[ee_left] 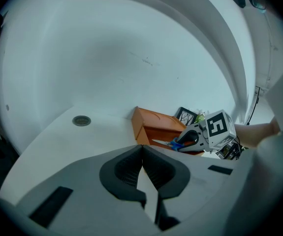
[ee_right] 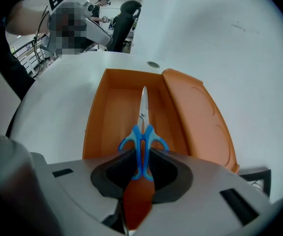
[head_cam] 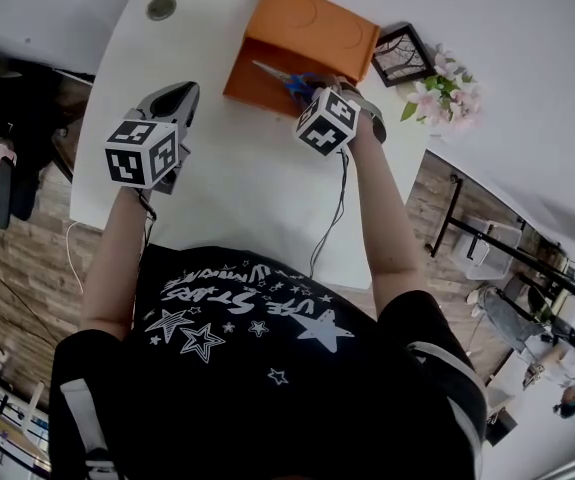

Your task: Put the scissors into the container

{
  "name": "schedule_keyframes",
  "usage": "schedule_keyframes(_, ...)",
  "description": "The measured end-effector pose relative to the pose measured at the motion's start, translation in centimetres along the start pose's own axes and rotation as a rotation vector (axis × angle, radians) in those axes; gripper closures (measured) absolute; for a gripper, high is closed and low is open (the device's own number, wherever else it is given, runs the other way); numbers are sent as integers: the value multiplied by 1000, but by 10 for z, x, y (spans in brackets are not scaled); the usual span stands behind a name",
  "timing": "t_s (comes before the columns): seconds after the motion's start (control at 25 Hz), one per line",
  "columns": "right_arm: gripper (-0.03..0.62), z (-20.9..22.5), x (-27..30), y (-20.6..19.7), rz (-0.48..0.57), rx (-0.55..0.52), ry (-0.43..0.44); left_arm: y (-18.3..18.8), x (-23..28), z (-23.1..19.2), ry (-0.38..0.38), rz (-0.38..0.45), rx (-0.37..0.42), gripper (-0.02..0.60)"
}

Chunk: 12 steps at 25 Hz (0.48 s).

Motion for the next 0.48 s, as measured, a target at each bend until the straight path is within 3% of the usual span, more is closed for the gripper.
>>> schedule_keyframes(0.48,497,-7,5,-1,-95,-17,45,-3,0,1,-9,-4,-8,561)
Point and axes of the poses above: the fingertips, and each gripper's own axes: x forward along the fingers, z to its right, y out of its top, the point moved 2 cm from there along -x, backward along the fingers, and after that the axes turned 10 degrees about z, right-handed, at the moved point
